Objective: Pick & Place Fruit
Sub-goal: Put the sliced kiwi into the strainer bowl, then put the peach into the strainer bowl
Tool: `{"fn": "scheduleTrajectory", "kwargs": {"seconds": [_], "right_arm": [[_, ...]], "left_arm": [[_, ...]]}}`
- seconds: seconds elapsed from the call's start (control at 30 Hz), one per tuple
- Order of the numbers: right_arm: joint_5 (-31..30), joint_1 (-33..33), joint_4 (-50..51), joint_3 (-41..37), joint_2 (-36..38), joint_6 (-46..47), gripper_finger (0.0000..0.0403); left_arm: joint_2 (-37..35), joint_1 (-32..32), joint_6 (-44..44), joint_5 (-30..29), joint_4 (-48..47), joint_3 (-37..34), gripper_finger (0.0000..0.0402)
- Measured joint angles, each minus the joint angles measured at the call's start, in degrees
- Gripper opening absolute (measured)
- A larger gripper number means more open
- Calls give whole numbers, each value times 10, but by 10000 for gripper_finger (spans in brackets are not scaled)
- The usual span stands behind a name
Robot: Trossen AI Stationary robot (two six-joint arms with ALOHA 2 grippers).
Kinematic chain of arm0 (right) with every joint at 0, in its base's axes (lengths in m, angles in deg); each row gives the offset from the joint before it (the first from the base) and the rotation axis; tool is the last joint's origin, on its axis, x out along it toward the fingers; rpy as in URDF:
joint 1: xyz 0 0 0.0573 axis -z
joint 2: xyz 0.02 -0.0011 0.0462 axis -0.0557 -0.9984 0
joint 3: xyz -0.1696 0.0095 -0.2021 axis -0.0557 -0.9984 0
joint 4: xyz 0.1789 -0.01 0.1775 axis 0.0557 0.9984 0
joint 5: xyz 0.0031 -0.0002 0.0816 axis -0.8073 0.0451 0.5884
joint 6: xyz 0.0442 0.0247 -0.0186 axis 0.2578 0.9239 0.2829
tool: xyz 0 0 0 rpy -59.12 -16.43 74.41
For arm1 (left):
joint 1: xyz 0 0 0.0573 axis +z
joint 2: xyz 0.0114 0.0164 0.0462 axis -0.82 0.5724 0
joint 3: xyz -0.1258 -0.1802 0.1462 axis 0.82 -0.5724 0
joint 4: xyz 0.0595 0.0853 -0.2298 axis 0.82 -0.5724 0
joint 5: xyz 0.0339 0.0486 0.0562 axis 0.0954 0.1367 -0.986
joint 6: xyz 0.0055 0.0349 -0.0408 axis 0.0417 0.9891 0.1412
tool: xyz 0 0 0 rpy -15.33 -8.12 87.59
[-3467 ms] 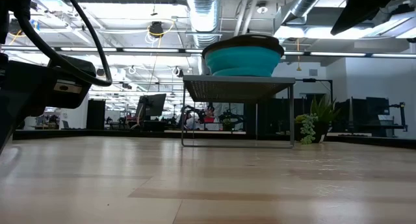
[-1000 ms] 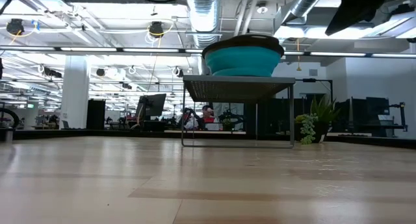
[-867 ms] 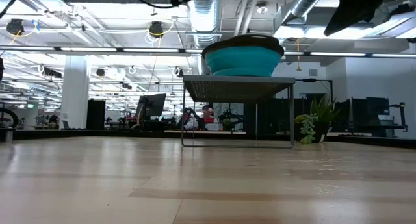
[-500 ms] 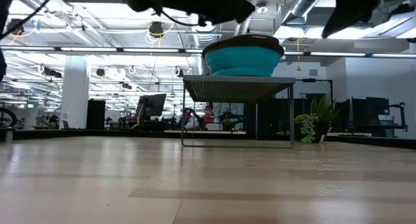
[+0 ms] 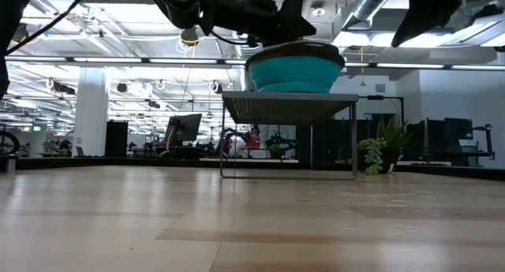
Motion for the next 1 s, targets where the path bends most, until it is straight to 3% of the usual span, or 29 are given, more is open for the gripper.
{"fn": "scheduleTrajectory", "kwargs": {"seconds": [0.3, 0.57, 0.77, 1.0], "right_arm": [[0, 0, 0, 0, 0, -3, 0], [0, -1, 0, 0, 0, -15, 0], [0, -1, 0, 0, 0, -15, 0], [0, -1, -5, 0, 0, -14, 0]], "left_arm": [[-7, -1, -37, -1, -4, 0, 314], [-84, -29, -47, -1, -32, 0, 265], [-164, -74, -65, -1, -149, -1, 220], [-246, -151, -210, 1, -365, -1, 189]]}}
